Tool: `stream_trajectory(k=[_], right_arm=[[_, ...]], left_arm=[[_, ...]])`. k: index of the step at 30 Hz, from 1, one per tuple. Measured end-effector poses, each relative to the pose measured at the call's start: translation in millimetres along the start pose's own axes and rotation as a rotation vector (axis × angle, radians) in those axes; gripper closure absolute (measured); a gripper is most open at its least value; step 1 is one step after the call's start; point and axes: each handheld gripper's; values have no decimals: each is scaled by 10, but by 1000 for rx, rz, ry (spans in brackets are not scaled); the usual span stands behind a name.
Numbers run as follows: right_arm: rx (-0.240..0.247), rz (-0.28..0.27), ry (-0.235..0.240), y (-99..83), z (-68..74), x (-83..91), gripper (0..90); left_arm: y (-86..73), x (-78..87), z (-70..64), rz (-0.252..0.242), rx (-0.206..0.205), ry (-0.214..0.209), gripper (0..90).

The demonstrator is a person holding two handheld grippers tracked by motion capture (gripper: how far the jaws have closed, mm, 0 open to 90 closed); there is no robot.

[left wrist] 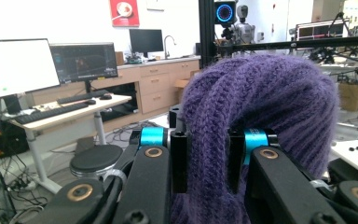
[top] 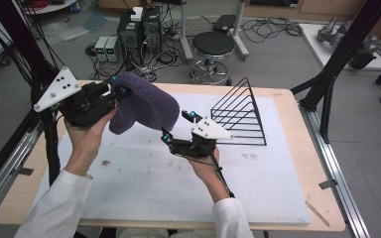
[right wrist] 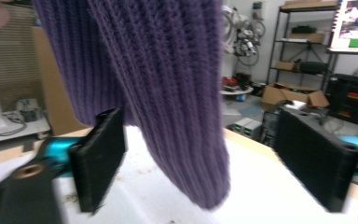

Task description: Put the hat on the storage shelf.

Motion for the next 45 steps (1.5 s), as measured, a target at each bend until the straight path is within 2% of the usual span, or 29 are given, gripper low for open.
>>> stream_trajectory(k=[2, 6, 8, 10, 11, 12, 13, 16, 18, 19, 20, 21, 22, 24, 29, 33, 35, 42, 45], right_arm=[[-7, 1, 7, 0, 5, -15, 200], [-49, -4, 27, -11, 5, -64, 263], [-80, -11, 35, -7, -2, -53, 322], [-87, -13, 38, -3, -7, -48, 350], [-96, -6, 36, 11, -20, -27, 460], [-108, -3, 31, 16, -25, -20, 513], [-108, -3, 31, 16, -25, -20, 513], [-186, 41, 41, 42, -86, 6, 696], [-199, 67, 64, 66, -141, 38, 784], [-199, 67, 64, 66, -141, 38, 784], [-185, 86, 89, 82, -173, 60, 796], [-185, 86, 89, 82, -173, 60, 796], [-168, 110, 90, 114, -195, 93, 805], [-164, 116, 86, 125, -208, 105, 806], [-161, 145, 71, 270, -395, 234, 820], [-159, 169, 54, 376, -479, 270, 819], [-163, 159, 40, 441, -550, 277, 818], [-163, 139, 1, 560, -651, 310, 812], [-167, 125, -21, 605, -715, 324, 803]], left_arm=[[-11, 2, -18, -7, 4, -8, 785], [-30, 5, -35, -13, 7, -17, 784], [-35, 13, -22, -16, 13, -20, 784], [-39, 19, -9, -18, 16, -21, 781], [-44, 23, 5, -21, 23, -24, 780], [-49, 25, 15, -21, 24, -27, 780], [-56, 29, 21, -17, 23, -21, 780], [-89, 18, 40, -4, 13, -10, 780], [-118, 5, 60, 6, 0, -6, 780], [-125, 4, 66, 8, -4, -8, 780], [-136, 3, 76, 9, -23, -2, 778], [-145, 1, 80, 14, -43, 8, 778], [-161, -1, 84, 23, -66, 21, 776], [-170, -4, 88, 26, -68, 19, 776], [-197, -23, 88, 30, -80, 14, 776], [-190, -45, 96, 32, -78, 15, 776], [-163, -82, 96, 27, -67, 10, 776], [-50, -217, 61, 19, -87, 10, 776], [-10, -285, 44, 12, -79, 9, 775]])
Point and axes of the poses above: each handheld gripper's, and its own axes: x roughly backward along the jaws, y roughly out of its top, z roughly to its left, and after that the axes turned 2 degrees about y, right-handed
